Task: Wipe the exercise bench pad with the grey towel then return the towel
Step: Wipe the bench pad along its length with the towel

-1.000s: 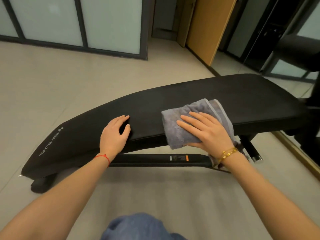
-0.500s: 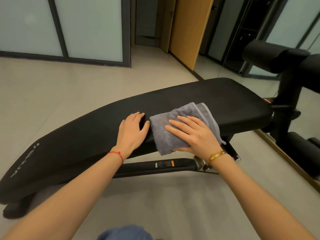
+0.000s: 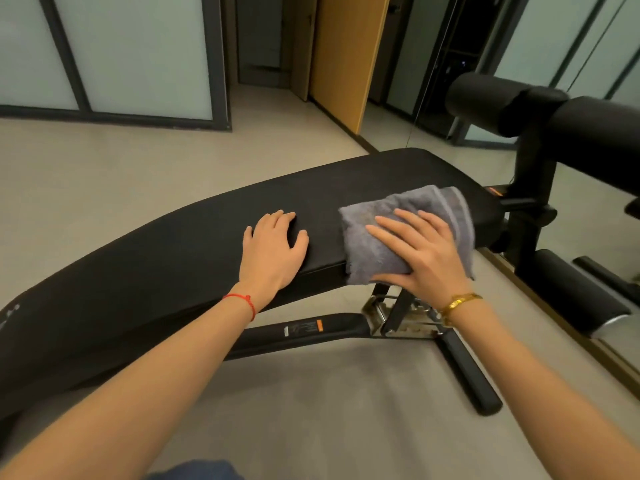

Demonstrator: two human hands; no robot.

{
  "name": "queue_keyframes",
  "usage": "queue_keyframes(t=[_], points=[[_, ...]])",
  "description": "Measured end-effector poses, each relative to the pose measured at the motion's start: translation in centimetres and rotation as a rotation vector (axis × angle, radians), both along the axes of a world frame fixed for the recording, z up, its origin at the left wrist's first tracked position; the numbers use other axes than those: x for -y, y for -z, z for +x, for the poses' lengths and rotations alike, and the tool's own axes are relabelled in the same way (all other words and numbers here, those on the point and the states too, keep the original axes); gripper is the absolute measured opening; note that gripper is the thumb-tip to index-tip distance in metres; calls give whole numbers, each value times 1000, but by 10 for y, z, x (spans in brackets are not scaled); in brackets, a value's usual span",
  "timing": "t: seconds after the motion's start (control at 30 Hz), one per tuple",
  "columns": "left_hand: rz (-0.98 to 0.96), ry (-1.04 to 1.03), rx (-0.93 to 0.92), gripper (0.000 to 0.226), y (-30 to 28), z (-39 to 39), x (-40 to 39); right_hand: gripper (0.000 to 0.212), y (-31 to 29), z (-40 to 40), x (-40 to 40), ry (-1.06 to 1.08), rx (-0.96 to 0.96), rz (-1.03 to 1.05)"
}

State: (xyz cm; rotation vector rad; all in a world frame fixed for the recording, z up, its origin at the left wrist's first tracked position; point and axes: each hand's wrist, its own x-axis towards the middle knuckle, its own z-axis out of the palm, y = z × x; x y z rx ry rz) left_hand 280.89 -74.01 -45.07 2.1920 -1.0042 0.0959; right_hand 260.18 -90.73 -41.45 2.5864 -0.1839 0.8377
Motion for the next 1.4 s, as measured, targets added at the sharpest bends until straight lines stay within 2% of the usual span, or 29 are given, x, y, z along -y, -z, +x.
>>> queue_keyframes(t=[0.1,0.2,0.3,0.4,0.63,0.77,0.9,1.03,1.27,1.4], points=[[-20,4,7,53,1,1,-2,69,3,17,-13,-87,-76,-39],[-19,9,-1,52,1,2,-3,70,-14,-3,16,-116,-207,-47],[-21,12,-14,52,1,3,-4,75,-30,-32,50,-6,-158,24],[-24,22,-39,52,0,2,-1,77,-29,-36,52,40,-122,-6],[-40,20,-46,51,-1,0,-1,70,6,16,-11,-55,-71,-71],[-49,31,-40,52,0,2,-3,70,-12,-8,18,-98,-163,-87],[-45,22,-44,52,0,3,-3,78,-33,-43,58,69,-135,37],[-41,16,-50,52,-2,0,-1,79,-26,-36,43,145,-97,26],[-55,43,-55,54,0,3,-2,72,13,32,-40,-2,-132,-22],[-9,63,15,53,2,5,-18,75,-9,5,-7,-6,-234,-4]])
